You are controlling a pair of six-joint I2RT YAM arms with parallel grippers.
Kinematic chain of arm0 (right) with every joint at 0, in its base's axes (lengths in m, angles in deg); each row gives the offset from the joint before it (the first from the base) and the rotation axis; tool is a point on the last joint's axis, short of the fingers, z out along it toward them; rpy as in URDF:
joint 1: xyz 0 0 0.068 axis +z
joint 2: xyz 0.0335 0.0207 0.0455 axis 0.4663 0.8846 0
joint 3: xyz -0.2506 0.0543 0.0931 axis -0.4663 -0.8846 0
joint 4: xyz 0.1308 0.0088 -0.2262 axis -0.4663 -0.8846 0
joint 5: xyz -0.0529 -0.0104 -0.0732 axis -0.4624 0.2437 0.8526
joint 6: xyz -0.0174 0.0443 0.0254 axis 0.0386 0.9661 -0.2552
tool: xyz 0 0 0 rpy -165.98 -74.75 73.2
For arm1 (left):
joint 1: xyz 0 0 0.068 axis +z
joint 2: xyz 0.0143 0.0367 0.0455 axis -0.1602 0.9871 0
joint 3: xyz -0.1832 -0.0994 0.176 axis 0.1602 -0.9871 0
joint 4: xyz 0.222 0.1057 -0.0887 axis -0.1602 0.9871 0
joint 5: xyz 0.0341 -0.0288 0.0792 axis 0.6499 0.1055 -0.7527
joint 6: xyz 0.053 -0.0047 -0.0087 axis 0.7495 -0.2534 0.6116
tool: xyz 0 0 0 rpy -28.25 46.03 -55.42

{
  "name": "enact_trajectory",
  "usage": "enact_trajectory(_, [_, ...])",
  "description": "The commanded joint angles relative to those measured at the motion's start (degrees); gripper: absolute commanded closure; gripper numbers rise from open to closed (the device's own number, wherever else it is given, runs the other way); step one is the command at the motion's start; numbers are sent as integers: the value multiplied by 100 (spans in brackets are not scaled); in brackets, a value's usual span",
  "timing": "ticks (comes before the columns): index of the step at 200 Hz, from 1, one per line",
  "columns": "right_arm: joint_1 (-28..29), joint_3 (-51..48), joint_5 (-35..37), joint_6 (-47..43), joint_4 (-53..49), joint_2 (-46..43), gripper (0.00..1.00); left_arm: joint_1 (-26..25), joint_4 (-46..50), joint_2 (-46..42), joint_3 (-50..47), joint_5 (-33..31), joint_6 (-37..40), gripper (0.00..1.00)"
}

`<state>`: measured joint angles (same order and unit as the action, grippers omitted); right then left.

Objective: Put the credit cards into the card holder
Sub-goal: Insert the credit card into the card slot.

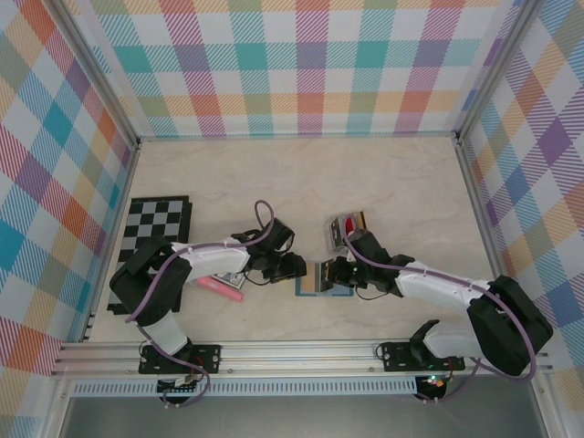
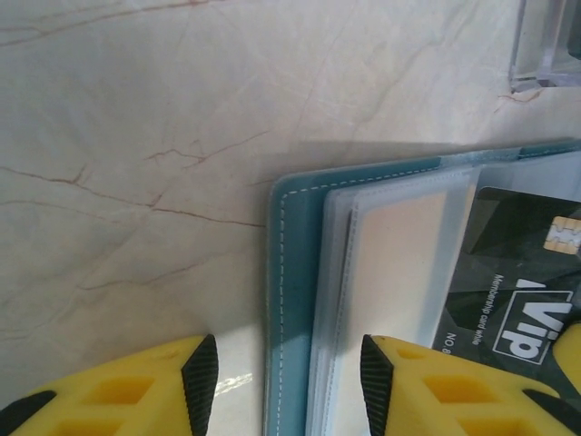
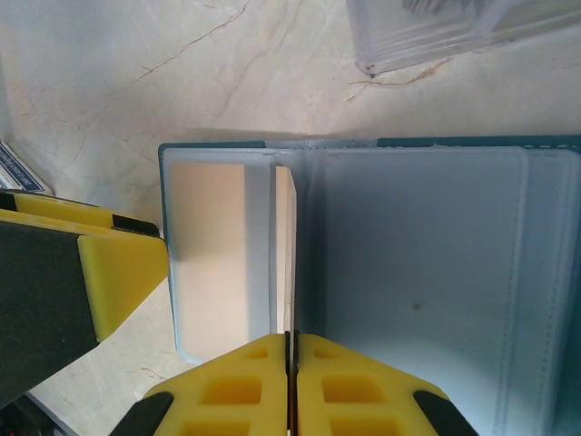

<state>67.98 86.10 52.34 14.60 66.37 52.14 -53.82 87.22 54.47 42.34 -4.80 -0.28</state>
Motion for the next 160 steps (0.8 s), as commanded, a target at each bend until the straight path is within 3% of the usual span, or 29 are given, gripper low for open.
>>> enact_trajectory(1, [33,-194,-193,162,555,160,91,-93,-87,190,102,170,35,55])
enact_trajectory(57, [33,-296,-317,319,920,359,92,-115,-87,319,91,197,35,65])
enact_trajectory(160, [33,-445,-734,896,1710,645,91,-128,-34,320,55,84,-64,70])
